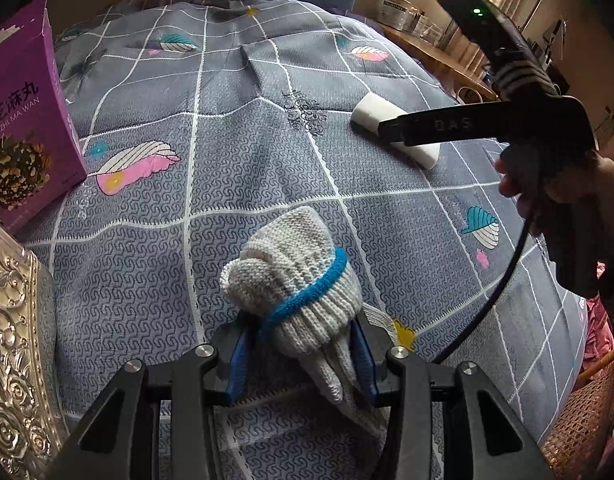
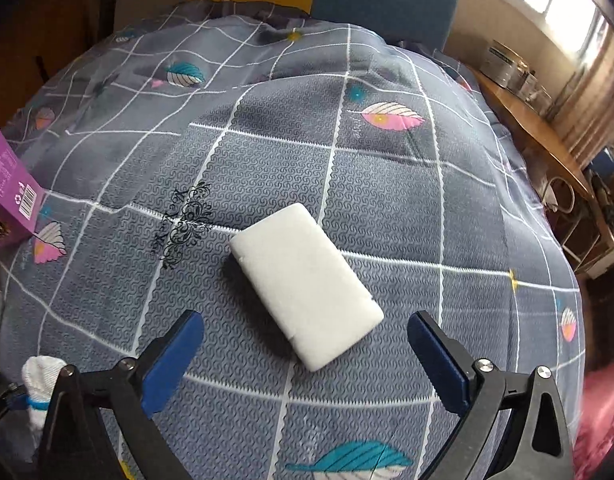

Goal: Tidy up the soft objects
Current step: 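Close the left tool on the white knit glove while the right tool grasps the white sponge, then lift the white glove with the left tool and carry it over the gold tray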

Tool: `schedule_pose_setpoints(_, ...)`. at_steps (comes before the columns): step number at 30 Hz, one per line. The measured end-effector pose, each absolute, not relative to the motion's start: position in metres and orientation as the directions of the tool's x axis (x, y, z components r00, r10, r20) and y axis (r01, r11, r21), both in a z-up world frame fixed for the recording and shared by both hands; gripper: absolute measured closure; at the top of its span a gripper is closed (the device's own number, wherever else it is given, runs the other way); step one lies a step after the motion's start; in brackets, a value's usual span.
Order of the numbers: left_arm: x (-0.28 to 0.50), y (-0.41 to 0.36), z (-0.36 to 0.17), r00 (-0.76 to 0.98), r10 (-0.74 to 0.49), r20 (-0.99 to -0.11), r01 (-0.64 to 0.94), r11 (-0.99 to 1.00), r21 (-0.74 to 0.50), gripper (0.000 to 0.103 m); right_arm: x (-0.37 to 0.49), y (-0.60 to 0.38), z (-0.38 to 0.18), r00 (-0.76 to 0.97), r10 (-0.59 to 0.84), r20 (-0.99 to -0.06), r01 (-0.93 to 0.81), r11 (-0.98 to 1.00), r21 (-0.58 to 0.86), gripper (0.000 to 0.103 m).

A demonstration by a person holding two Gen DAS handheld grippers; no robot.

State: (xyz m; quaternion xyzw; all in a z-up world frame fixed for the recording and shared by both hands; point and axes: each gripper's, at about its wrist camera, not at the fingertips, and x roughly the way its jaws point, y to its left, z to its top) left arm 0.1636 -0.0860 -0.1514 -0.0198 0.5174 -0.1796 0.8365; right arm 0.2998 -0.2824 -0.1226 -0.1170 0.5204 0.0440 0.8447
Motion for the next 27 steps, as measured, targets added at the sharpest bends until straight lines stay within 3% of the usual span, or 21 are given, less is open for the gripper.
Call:
schedule_pose_setpoints(7,0.161,-0.084,-0.149,0.401,-0.333,-0.854,0.268,0.934,-0.238,0.06,0.327,-0.281,-0.142,0.404,-0.067,-0.912,-0.215,0.963,-0.165,0.003)
schedule_pose_setpoints(9,0.161,-0.084,-0.149,0.402,-0.334,-0.853,0.264,0.934,-0.241,0.06,0.325,-0.284,-0.143,0.391,-0.03,-0.92,-0.226,0.966,-0.128,0.02)
schedule_pose_setpoints(10,0.16,-0.084,-0.148,0.403,-0.333,-0.852,0.262,0.935,-0.241,0.06,0.322,-0.287,-0.14,0.396,-0.02,-0.918,-0.216,0.97,-0.114,0.036)
schedule_pose_setpoints(12,0.16,-0.085,-0.148,0.405,-0.331,-0.852,0.262,0.935,-0.238,0.06,0.313,-0.291,-0.135,0.403,-0.022,-0.915,-0.19,0.976,-0.107,0.042)
schedule_pose_setpoints(21,0.155,-0.091,-0.148,0.426,-0.307,-0.851,0.261,0.942,-0.209,0.06,0.236,-0.297,-0.089,0.462,-0.004,-0.887,-0.077,0.996,-0.044,0.041)
schedule_pose_setpoints(24,0.155,-0.096,-0.148,0.432,-0.294,-0.852,0.274,0.944,-0.187,0.06,0.211,-0.285,-0.098,0.39,0.051,-0.919,-0.058,0.998,0.031,0.041)
schedule_pose_setpoints(27,0.154,-0.101,-0.147,0.439,-0.281,-0.854,0.294,0.942,-0.159,0.061,0.19,-0.271,-0.123,0.329,0.013,-0.944,-0.035,0.999,0.001,0.04)
